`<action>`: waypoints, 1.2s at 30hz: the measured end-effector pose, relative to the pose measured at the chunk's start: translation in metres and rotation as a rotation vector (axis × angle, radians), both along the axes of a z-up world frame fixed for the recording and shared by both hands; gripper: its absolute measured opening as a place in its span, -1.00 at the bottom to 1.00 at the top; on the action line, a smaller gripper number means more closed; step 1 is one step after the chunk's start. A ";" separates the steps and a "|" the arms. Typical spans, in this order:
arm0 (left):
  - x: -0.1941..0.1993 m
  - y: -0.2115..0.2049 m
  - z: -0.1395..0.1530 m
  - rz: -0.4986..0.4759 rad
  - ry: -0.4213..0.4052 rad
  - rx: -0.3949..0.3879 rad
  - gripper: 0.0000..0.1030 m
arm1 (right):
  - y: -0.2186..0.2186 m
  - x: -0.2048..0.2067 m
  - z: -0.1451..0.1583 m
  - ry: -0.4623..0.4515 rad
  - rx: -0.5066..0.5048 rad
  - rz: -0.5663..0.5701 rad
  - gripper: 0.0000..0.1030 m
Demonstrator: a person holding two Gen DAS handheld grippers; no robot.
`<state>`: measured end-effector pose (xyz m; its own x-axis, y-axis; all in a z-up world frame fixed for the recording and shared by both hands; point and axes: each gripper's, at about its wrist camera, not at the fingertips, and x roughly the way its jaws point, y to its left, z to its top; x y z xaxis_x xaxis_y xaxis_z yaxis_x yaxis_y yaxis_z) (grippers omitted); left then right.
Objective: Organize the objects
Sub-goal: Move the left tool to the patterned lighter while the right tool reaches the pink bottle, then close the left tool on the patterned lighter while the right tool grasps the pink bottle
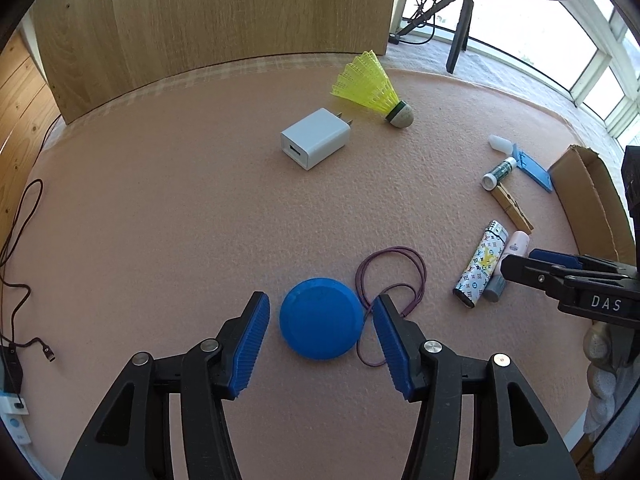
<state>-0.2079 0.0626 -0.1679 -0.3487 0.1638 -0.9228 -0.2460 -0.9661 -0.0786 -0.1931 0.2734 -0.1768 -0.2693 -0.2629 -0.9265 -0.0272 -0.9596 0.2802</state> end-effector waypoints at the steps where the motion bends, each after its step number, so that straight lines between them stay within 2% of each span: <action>1: 0.000 0.003 0.000 -0.013 0.000 0.006 0.12 | -0.001 0.000 0.001 0.009 0.017 0.009 0.21; 7: 0.004 0.033 -0.002 -0.093 -0.013 0.011 0.12 | 0.002 0.006 0.001 0.020 0.072 0.045 0.08; 9: 0.007 0.047 -0.005 -0.133 -0.016 0.001 0.12 | 0.004 0.008 0.001 0.024 0.104 0.055 -0.20; 18: 0.007 0.105 -0.016 -0.266 -0.012 -0.055 0.12 | 0.027 0.015 0.001 0.014 0.072 0.036 -0.23; 22: 0.002 0.123 -0.022 -0.307 -0.014 -0.095 0.11 | 0.042 0.017 0.001 0.004 -0.016 -0.007 -0.18; 26: -0.006 0.134 -0.028 -0.315 -0.024 -0.108 0.10 | 0.043 0.014 0.003 0.010 -0.029 -0.003 -0.18; 30: -0.015 0.136 -0.030 -0.300 -0.033 -0.079 0.10 | 0.039 0.010 0.001 0.002 -0.037 0.006 -0.18; 32: -0.019 0.135 -0.029 -0.277 -0.036 -0.071 0.02 | 0.038 0.008 0.000 0.001 -0.038 0.002 -0.18; 34: -0.023 0.133 -0.029 -0.249 -0.036 -0.070 -0.17 | 0.037 0.006 0.000 0.005 -0.029 0.008 -0.18; 36: -0.027 0.126 -0.028 -0.206 -0.045 -0.053 -0.24 | 0.033 0.004 0.000 0.006 -0.016 0.016 -0.18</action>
<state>-0.2349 0.1881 -0.1957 -0.2709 0.1786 -0.9459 -0.4363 -0.8987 -0.0447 -0.1892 0.3067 -0.1763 -0.2701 -0.2824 -0.9205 -0.0099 -0.9552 0.2959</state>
